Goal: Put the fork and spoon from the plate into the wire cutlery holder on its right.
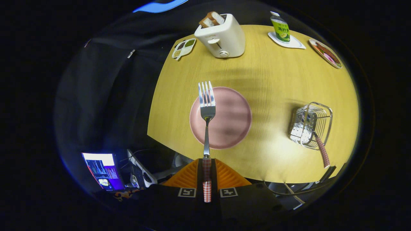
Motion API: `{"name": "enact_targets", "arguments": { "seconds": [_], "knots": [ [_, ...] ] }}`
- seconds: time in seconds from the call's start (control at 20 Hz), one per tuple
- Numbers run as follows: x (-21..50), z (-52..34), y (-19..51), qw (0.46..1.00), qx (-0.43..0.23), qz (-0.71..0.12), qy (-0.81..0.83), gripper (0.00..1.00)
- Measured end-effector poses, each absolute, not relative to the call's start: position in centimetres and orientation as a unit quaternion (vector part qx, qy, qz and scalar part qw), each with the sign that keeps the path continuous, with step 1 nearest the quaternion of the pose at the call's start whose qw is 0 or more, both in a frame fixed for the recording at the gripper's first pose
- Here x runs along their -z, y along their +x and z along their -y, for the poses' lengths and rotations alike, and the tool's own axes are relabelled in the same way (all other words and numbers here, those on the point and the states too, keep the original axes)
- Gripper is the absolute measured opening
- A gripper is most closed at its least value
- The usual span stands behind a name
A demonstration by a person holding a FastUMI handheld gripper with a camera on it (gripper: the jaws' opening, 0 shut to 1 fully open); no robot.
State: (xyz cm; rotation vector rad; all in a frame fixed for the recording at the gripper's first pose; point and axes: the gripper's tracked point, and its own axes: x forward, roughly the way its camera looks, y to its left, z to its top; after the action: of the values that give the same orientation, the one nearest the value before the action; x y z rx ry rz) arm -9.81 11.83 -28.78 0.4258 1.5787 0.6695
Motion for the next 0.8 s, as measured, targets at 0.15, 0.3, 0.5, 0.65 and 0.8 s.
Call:
{"name": "enact_targets", "arguments": {
  "seconds": [0.15,0.3,0.5,0.65,0.8],
  "knots": [
    [28.7,-5.9,-9.1,0.640,-0.272,-0.704,0.144,0.12],
    [29.5,-1.2,-8.3,0.627,-0.255,-0.731,0.087,0.12],
    [30.4,2.8,-8.1,0.576,-0.250,-0.778,0.029,0.12],
    [30.9,4.9,-8.6,0.517,-0.250,-0.819,-0.005,0.12],
    [31.3,5.9,-9.0,0.458,-0.239,-0.856,-0.024,0.12]
  ]
}}
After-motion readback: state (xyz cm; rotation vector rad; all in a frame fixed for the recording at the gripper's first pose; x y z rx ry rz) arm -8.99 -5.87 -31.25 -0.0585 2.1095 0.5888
